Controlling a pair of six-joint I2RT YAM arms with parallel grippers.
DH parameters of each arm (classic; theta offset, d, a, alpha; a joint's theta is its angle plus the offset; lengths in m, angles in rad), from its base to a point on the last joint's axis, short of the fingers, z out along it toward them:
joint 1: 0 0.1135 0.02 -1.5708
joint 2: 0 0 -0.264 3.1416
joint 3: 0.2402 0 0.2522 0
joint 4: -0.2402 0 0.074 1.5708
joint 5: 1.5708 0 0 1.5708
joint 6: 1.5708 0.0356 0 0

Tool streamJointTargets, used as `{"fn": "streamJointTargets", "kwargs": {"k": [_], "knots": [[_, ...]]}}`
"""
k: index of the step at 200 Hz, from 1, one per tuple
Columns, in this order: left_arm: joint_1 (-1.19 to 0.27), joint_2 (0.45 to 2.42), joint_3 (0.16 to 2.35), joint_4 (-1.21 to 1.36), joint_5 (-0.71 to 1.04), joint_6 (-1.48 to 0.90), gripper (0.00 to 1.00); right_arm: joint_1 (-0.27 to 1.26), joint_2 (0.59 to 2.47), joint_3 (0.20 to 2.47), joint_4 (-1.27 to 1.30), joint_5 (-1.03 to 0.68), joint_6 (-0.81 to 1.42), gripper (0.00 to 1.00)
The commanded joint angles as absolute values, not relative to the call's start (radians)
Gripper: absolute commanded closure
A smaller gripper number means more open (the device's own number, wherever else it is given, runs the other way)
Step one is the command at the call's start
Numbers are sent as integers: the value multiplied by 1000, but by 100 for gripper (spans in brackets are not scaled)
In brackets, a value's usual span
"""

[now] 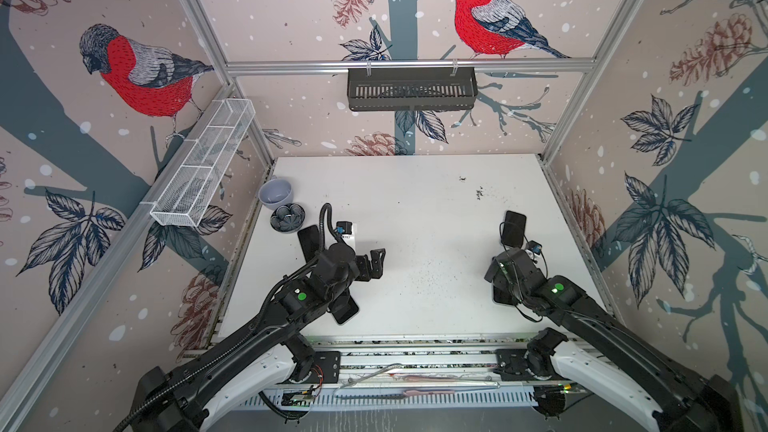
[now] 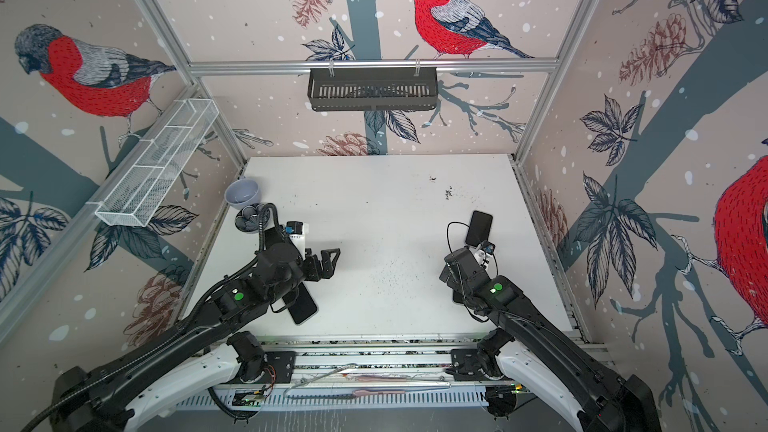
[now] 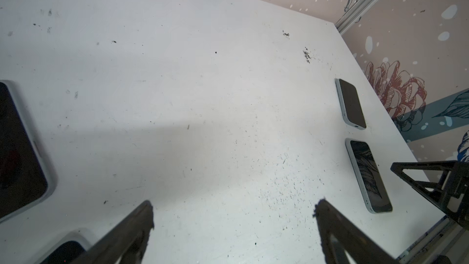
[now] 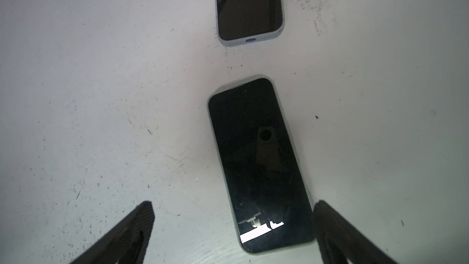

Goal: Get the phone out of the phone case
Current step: 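Lower the right gripper over the cased phone nearest it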

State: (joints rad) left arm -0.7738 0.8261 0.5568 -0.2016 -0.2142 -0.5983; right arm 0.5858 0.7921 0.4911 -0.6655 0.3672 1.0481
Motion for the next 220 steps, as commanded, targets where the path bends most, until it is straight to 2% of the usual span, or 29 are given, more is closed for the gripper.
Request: {"fn": "streamJointTargets", "kwargs": {"k": [1, 50, 102, 169, 220], "knots": [[-815, 862, 578, -157, -306, -630, 2, 579, 783, 453, -632, 409, 1096, 1], [-849, 894, 579, -128, -321, -650, 2, 524, 737, 359, -591, 385, 1097, 1], [-862, 896, 568, -117, -328, -658, 1, 401, 705, 263, -468, 204, 988, 0], [-867, 893, 554, -114, -334, -660, 1, 408, 712, 224, -393, 108, 945, 1], [-868, 890, 537, -100, -328, -666, 1, 486, 819, 265, -407, 151, 934, 0]]}}
